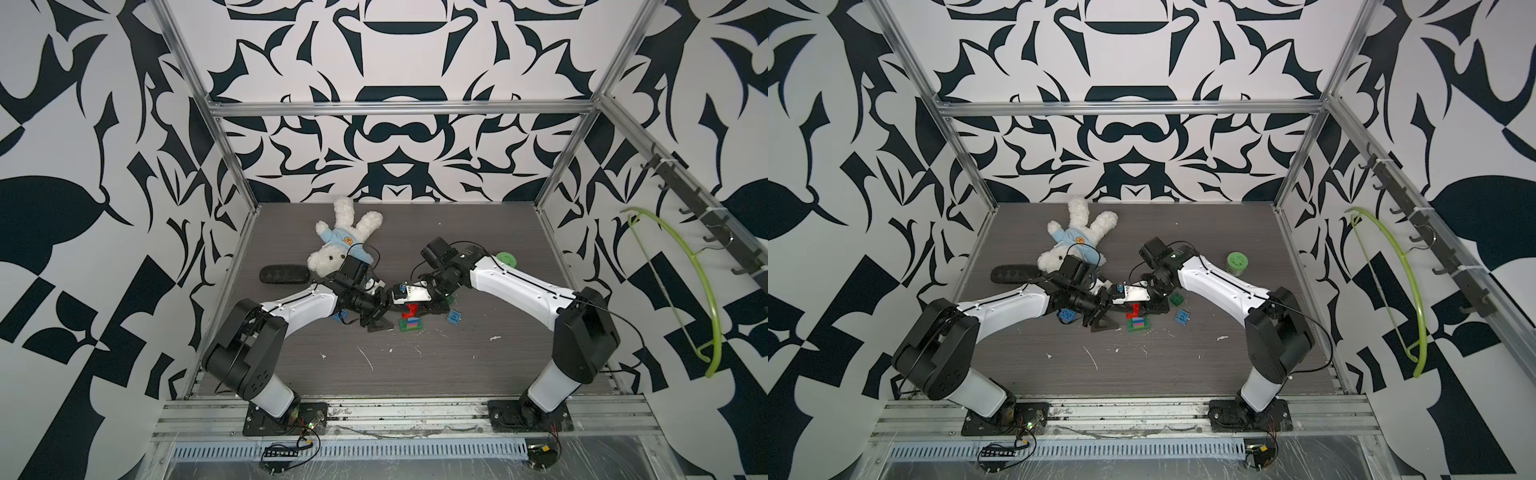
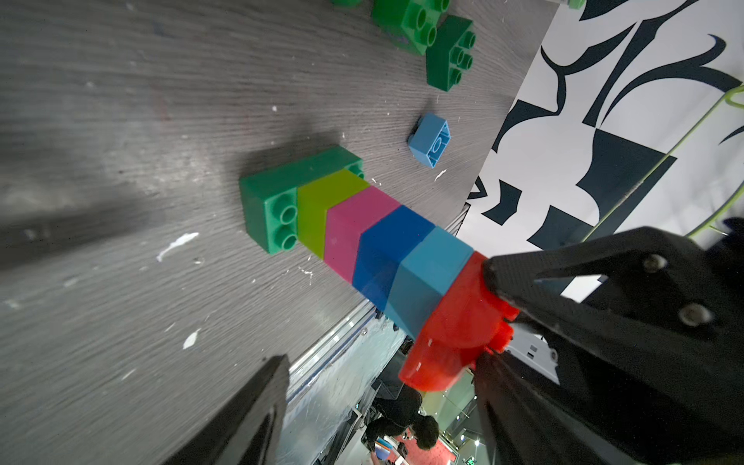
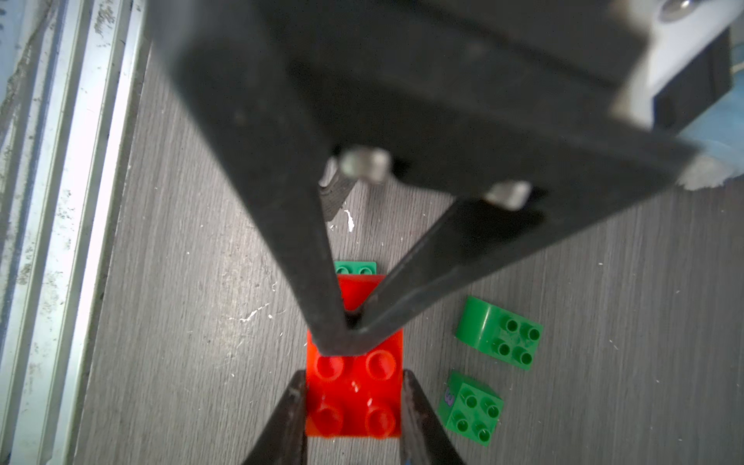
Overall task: Assemble the number 1 with lego
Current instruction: Assemble the lego brick with the lego brick.
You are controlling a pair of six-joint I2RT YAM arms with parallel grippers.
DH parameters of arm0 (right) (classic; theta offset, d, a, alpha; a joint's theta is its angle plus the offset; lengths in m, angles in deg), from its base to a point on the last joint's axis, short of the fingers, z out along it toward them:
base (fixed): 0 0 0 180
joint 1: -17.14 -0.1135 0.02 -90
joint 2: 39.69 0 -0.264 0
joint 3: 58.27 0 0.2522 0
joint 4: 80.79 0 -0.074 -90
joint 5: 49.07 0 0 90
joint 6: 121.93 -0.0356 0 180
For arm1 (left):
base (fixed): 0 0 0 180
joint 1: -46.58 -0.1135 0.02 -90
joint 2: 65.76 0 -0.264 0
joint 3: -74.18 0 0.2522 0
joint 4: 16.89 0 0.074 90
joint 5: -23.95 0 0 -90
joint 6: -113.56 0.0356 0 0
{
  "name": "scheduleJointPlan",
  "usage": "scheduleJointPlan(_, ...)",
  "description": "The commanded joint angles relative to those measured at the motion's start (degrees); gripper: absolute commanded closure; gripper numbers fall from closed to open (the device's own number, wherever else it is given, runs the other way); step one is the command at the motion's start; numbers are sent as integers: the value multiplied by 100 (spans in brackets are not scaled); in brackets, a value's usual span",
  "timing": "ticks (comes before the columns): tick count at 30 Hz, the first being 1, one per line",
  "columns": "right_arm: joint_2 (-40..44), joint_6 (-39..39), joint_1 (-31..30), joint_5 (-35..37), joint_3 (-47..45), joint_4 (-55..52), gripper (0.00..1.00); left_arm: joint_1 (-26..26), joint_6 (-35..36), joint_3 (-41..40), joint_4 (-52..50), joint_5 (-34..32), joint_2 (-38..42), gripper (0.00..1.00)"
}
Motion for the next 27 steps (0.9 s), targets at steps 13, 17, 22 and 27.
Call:
scheduleJointPlan(13,547,-765,101,-341,-37,352,5,-6,16,-105,360,70,419,1)
scheduleJointPlan(17,872,-1004,177,-437,-154,487,4,-12,43,-81,370,81,530,0)
scheduleJointPlan(22,1332,-1494,410,-725,-302,627,4,-11,17,-170,358,63,769,0)
scheduleJointPlan(27,1681,-3029,547,-701,-367,936,13,-14,33,-267,262,-205,986,0)
